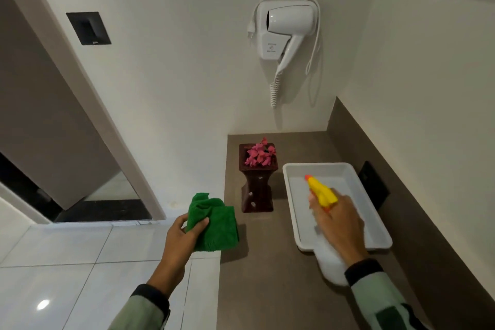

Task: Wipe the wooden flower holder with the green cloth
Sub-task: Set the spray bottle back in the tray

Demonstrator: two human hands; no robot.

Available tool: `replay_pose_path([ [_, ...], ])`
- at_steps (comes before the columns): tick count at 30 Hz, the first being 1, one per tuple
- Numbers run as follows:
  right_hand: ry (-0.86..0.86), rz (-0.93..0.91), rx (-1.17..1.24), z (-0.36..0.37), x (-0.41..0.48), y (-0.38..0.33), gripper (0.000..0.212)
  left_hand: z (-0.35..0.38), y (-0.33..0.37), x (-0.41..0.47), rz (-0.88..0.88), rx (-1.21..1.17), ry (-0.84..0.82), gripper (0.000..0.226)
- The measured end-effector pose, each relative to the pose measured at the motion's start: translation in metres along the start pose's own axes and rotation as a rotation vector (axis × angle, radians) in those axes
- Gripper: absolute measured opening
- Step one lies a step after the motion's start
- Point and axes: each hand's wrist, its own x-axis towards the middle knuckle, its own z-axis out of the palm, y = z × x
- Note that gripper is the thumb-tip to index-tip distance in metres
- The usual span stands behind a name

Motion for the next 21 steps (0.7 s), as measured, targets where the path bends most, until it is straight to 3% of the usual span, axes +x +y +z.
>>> replay_pose_path([
  [3,0.118,-0.047,-0.088,-0.029,0.031,-0.004,0.035,0.01,0.001,0.005,-0.006,-0.013,-0.018,0.037],
  [8,0.078,0.182,0.143,-0.037,0.082,0.029,0.047,0.027,0.005,0.013,-0.037,-0.029,-0.082,0.041],
  [12,0.165,0.352,0.257,-0.021,0.101,0.056,0.043,0.03,0.007,0.013,-0.099,-0.011,-0.285,0.047],
  [15,0.124,0.417,0.321,-0.008,0.102,0.076,0.041,0.035,0.006,0.006,-0.112,0.046,-0.406,0.047],
  [21,-0.035,0.464,0.223,0.001,0.091,0.094,0.038,0.043,-0.006,-0.01,-0.063,0.3,-0.515,0.027],
])
